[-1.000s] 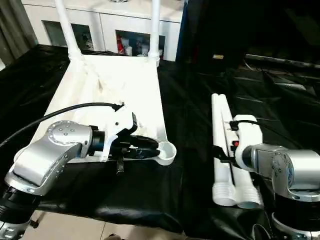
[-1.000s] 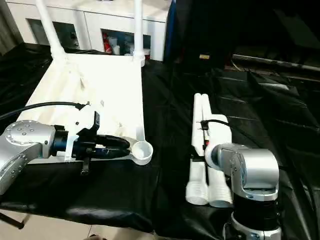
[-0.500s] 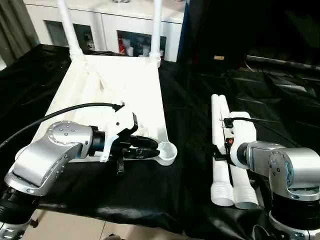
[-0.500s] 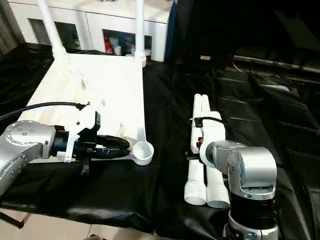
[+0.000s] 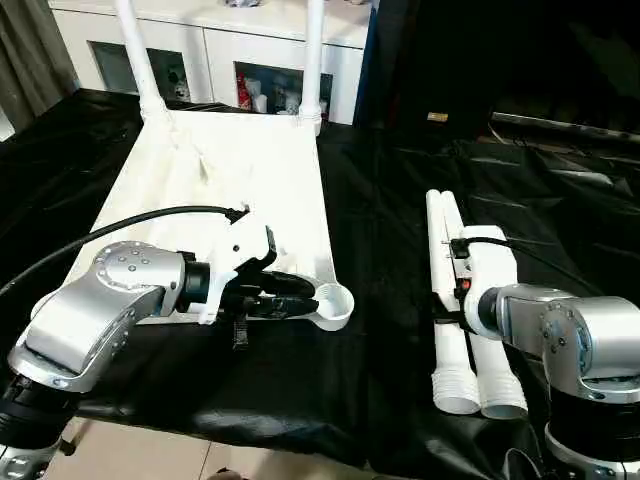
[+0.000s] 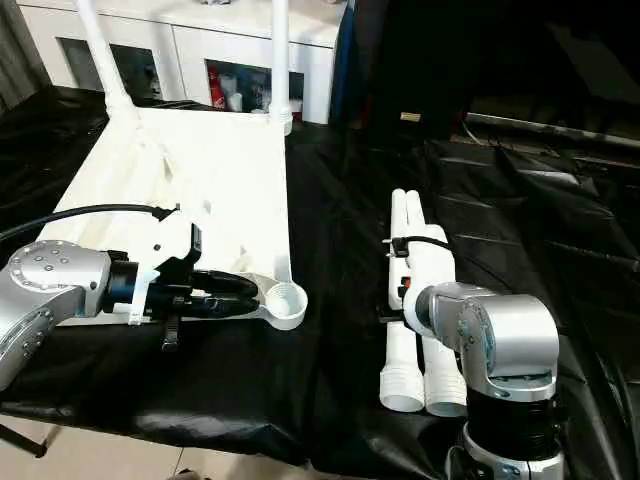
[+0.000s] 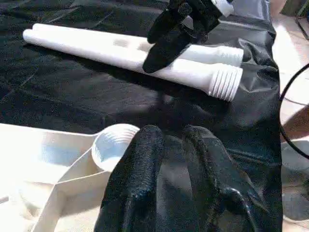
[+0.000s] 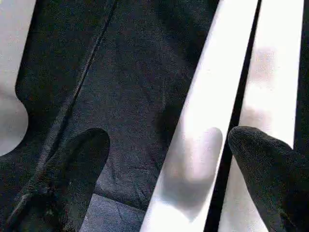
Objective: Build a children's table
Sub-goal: Pick table leg
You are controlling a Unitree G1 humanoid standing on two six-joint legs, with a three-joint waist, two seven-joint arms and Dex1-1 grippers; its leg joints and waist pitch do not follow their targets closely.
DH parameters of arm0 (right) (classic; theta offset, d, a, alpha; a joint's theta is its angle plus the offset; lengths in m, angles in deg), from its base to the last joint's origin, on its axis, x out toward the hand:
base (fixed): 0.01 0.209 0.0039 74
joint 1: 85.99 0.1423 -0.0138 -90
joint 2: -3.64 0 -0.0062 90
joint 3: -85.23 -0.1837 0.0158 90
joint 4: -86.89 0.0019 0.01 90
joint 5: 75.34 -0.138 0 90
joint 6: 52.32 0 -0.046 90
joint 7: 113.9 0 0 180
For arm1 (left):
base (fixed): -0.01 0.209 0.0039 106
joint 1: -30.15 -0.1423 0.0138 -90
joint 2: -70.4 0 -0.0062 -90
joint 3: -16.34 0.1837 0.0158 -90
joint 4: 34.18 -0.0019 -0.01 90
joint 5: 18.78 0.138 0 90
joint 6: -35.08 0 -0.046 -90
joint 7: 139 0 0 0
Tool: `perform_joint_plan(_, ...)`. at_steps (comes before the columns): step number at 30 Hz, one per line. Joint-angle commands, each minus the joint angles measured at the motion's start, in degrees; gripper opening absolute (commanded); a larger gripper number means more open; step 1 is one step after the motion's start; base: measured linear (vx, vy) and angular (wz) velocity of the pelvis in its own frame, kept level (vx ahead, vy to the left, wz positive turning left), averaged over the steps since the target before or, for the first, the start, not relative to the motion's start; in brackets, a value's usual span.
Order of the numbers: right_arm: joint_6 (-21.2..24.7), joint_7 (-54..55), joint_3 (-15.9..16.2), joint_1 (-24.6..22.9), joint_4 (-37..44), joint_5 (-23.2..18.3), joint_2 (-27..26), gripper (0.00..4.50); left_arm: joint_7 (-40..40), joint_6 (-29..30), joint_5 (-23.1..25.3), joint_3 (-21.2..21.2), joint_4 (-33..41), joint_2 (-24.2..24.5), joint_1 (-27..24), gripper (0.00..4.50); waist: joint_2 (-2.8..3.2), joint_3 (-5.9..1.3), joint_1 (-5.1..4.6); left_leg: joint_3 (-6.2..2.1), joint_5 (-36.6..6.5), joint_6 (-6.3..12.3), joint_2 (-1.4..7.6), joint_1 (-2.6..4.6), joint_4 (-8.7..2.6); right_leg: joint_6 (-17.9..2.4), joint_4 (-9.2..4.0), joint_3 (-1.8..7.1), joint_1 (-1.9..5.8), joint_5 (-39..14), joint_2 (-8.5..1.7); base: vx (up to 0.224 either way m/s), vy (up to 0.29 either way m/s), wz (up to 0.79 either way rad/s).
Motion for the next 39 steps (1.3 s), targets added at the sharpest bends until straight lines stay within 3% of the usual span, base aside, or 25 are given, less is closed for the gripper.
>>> perform_joint_plan(1,0.5,0.6,-0.9,-0.6,1.7,-0.7,0.8,4.44,0.2,0.1,0.8,0.3,0.5,0.4,0.1,1.14,0.46,-3.86,0.23,0.05,-10.3,-5.89,0.09,0.93,-3.7,-4.9,-4.19,1.77,2.4,-13.5,-2.31,0.0,0.0,0.0)
perform_joint_plan(5,0.5,1.1,-0.9,-2.2,1.5,-1.5,1.0,4.44,0.2,0.2,0.9,0.3,0.7,0.2,-0.1,1.14,0.51,-3.84,0.28,0.09,-10.5,-5.87,0.12,1.02,-3.69,-4.9,-4.3,1.78,2.31,-13.7,-2.35,0.0,0.0,0.0)
perform_joint_plan(12,0.5,1.7,-0.4,-4.4,0.4,-1.4,0.7,4.44,0.0,0.5,0.6,0.4,1.1,0.1,-0.5,1.14,-0.03,-3.79,0.17,0.02,-11.9,-5.76,0.11,0.94,-3.71,-4.2,-4.57,1.71,2.23,-17.1,-2.43,0.0,0.0,0.0)
perform_joint_plan(20,0.5,2.2,-1.1,-5.9,-1.4,-3.2,-0.4,4.44,-0.5,0.9,-0.1,0.6,1.5,-0.2,-0.7,1.14,0.11,-3.9,0.16,-0.04,-12.1,-5.8,0.1,0.99,-3.68,-4.2,-4.52,1.68,2.12,-16.4,-2.37,0.0,0.0,0.0)
perform_joint_plan(22,0.5,2.0,-1.4,-6.2,-1.8,-3.6,-0.8,4.5,-1.1,1.8,-0.8,0.6,1.7,-0.1,-0.6,1.41,0.07,-3.9,0.2,-0.07,-12.6,-5.86,0.11,1.04,-3.69,-4.5,-4.53,1.63,2.06,-16.5,-2.39,0.0,0.0,0.0)
perform_joint_plan(23,0.5,2.1,-1.2,-6.2,-2.0,-3.6,-0.9,4.17,-1.5,2.4,-1.3,0.7,2.0,0.1,-0.5,1.47,-0.01,-3.9,0.22,-0.09,-12.7,-5.95,0.08,1.0,-3.71,-4.5,-4.48,1.62,2.11,-16.6,-2.36,0.0,0.0,0.0)
perform_joint_plan(24,0.5,2.0,-0.8,-6.3,-2.3,-3.6,-0.8,4.17,-1.9,3.5,-1.9,0.7,2.3,0.4,-0.3,1.47,-0.21,-3.89,0.16,-0.12,-12.8,-5.96,0.07,0.91,-3.76,-4.5,-4.53,1.58,2.17,-17.0,-2.38,0.0,0.0,0.0)
perform_joint_plan(26,0.5,2.1,-0.7,-6.3,-2.6,-3.6,-0.8,3.99,-2.0,3.9,-2.1,0.6,2.4,0.5,-0.3,1.83,-0.1,-3.82,0.13,-0.13,-13.0,-5.93,0.1,0.96,-3.74,-4.3,-4.57,1.6,2.09,-17.5,-2.4,0.0,0.0,0.0)
perform_joint_plan(39,0.5,3.1,-1.7,-5.7,-5.1,-4.0,-1.1,2.86,-2.5,4.2,-1.3,0.7,2.2,0.9,0.2,2.88,-0.05,-3.94,0.17,-0.14,-12.5,-6.0,0.06,0.93,-3.71,-4.2,-4.53,1.58,2.16,-16.7,-2.38,0.0,0.0,0.0)
